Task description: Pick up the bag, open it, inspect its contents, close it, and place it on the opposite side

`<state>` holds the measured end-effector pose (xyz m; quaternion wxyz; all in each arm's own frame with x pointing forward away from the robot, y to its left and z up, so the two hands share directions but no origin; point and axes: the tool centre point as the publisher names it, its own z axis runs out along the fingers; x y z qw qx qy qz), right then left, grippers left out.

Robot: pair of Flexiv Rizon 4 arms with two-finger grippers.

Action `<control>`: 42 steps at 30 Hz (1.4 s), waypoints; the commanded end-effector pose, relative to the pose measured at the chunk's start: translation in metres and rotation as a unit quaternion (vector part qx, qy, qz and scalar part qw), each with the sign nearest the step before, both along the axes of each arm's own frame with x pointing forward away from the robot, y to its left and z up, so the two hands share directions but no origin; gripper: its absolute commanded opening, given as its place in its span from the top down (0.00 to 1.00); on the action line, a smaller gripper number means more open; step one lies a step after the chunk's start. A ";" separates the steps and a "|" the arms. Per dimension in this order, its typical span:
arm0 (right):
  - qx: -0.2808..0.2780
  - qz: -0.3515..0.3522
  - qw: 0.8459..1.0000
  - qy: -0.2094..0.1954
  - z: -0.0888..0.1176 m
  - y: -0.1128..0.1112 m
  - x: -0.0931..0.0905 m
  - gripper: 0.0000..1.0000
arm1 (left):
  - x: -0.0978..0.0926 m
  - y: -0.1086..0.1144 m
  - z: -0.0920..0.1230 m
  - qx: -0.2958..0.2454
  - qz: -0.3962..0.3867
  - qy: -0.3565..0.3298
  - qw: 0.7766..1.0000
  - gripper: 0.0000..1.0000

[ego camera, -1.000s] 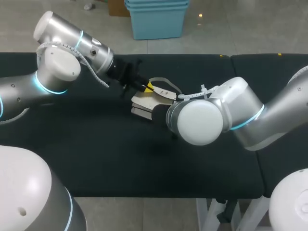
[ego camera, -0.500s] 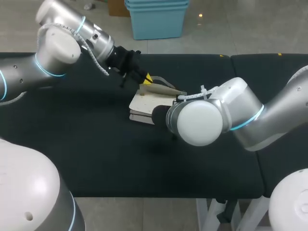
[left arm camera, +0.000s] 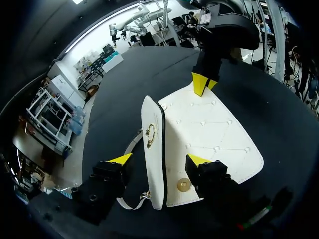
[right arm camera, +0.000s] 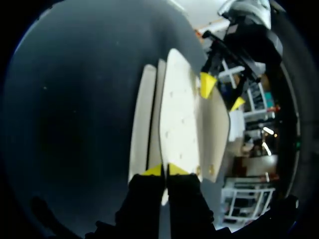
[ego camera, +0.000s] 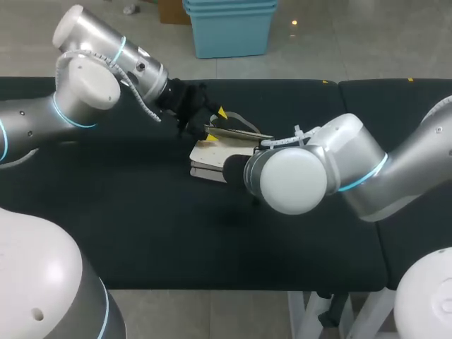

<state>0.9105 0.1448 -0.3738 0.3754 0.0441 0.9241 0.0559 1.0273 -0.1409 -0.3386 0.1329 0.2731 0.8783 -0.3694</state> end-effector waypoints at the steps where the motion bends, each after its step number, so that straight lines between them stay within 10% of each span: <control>1: 0.000 0.000 1.000 -0.002 -0.002 0.000 -0.001 1.00 | 0.009 -0.013 -0.009 0.004 0.001 0.006 1.000 0.28; 21: 0.000 0.000 1.000 -0.002 -0.002 0.000 -0.001 1.00 | 0.035 -0.030 -0.029 0.030 0.009 0.055 0.998 0.56; 23: 0.000 0.000 1.000 -0.002 -0.002 0.000 -0.001 1.00 | 0.035 -0.030 -0.029 0.032 0.008 0.058 0.998 0.66; 25: 0.000 0.000 1.000 -0.002 -0.002 0.000 -0.001 1.00 | 0.035 -0.031 -0.030 0.034 0.008 0.060 0.998 1.00; 40: 0.003 0.001 1.000 0.007 0.004 0.000 -0.002 1.00 | 0.037 -0.031 -0.032 0.037 0.016 0.071 0.997 1.00; 42: 0.011 0.006 1.000 0.014 0.009 0.000 -0.005 0.00 | 0.037 -0.031 -0.032 0.037 0.016 0.071 0.997 1.00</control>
